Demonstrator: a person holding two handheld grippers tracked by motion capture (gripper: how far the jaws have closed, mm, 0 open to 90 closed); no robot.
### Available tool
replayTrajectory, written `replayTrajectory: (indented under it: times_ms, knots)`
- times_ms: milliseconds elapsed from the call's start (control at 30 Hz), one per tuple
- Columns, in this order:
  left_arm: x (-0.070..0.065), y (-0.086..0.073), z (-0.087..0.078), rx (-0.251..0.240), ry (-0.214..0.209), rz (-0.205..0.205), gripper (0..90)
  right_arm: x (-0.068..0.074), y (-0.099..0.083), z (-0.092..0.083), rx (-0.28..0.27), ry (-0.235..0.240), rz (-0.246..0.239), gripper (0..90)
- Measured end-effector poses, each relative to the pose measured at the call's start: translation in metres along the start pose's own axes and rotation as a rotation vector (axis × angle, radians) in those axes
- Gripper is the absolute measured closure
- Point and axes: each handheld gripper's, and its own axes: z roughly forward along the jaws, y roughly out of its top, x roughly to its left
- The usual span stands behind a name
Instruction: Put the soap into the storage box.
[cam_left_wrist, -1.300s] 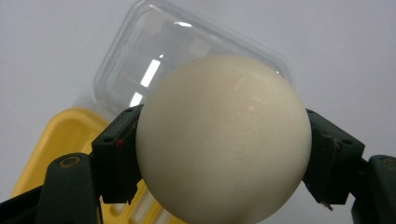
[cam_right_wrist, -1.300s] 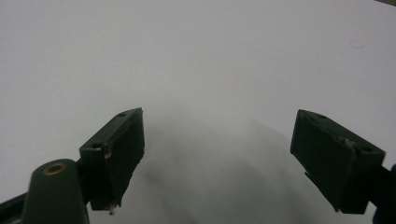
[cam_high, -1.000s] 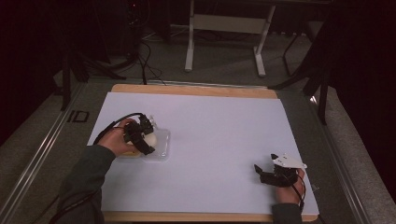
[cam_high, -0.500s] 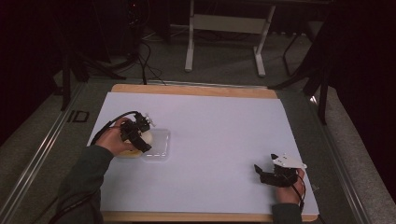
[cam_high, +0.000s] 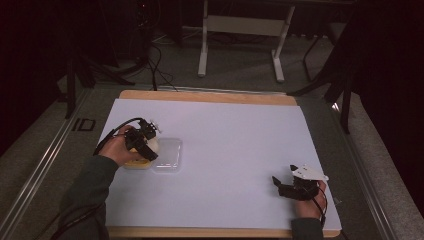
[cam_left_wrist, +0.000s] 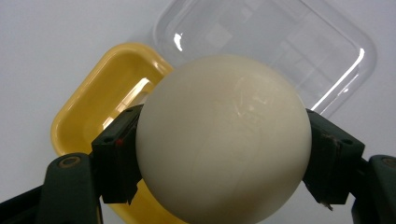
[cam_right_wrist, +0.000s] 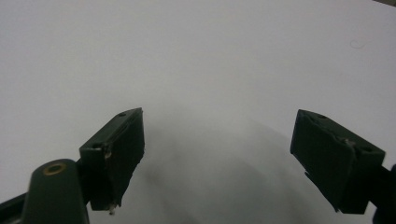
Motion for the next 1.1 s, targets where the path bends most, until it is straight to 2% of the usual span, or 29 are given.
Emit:
replayTrajectory:
  times_ms: [333, 1100]
  knots:
    - [0.008, -0.005, 0.001, 0.007, 0.013, -0.048, 25.4, 0.0, 0.0, 0.0, 0.0, -0.001, -0.001, 17.5]
    - [0.02, -0.009, 0.005, 0.028, 0.03, -0.098, 25.4, 0.0, 0.0, 0.0, -0.001, 0.0, 0.001, 17.5]
